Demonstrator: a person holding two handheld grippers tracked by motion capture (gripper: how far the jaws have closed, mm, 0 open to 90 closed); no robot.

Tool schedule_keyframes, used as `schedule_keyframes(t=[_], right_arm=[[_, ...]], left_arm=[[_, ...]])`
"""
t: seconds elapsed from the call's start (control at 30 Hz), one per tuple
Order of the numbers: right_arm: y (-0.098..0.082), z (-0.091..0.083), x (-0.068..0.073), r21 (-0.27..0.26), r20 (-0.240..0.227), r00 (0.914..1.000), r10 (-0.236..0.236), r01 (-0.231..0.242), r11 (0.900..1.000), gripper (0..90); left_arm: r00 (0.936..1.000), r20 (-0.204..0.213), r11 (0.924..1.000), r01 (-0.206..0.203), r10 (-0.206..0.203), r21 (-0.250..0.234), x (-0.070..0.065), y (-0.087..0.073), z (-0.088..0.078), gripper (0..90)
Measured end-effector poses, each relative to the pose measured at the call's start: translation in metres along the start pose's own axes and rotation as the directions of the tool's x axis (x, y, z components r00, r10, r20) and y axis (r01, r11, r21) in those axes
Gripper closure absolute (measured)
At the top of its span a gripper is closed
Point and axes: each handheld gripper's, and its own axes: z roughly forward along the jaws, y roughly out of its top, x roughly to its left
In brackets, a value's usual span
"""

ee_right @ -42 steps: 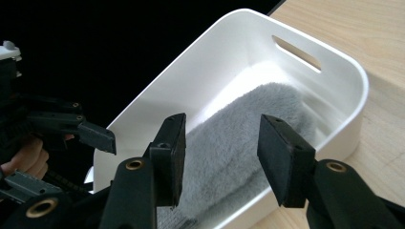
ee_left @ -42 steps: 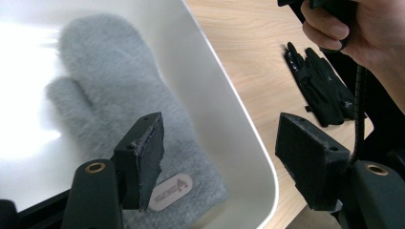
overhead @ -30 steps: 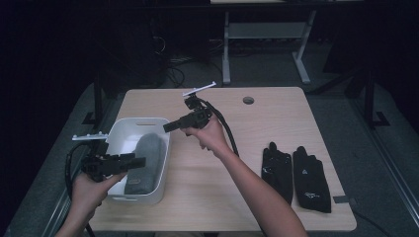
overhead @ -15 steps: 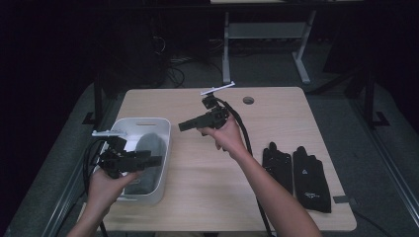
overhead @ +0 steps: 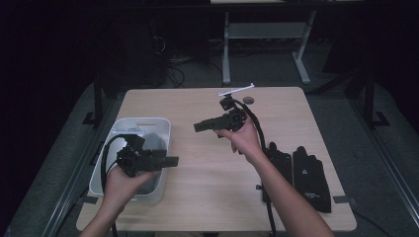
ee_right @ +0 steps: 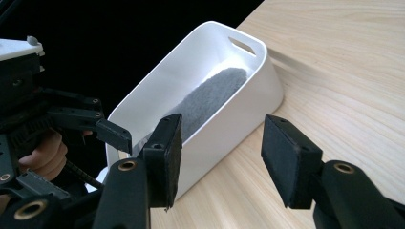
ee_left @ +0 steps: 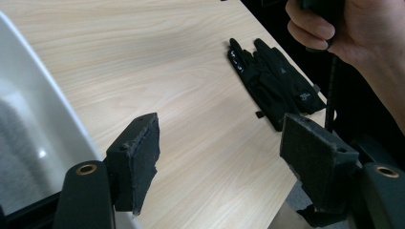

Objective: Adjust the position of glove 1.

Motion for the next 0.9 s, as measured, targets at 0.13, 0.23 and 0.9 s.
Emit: schedule_keyframes(t=[0.13, 0.23, 0.9], right_arm=[[-0.007, -0.015, -0.002, -0.002, 0.022, 0.9998, 0.003, -0.003, 1.000, 47.7], [-0.010, -0.021, -0.004, -0.004, 0.027, 0.9996, 0.005, -0.005, 1.000, 47.7], [-0.042, -0.074, -0.020, -0.041, 0.096, 0.9944, 0.044, -0.040, 0.998, 47.7]], left_arm=[[0.9998, 0.013, 0.9999, -0.013, 0.013, 0.008, -0.006, 0.002, 0.009, 29.2], [0.9996, 0.019, 0.9997, -0.021, 0.021, 0.015, -0.010, 0.003, 0.014, 29.2], [0.9930, 0.088, 0.9953, -0.084, 0.079, 0.048, -0.041, 0.012, 0.059, 28.5]])
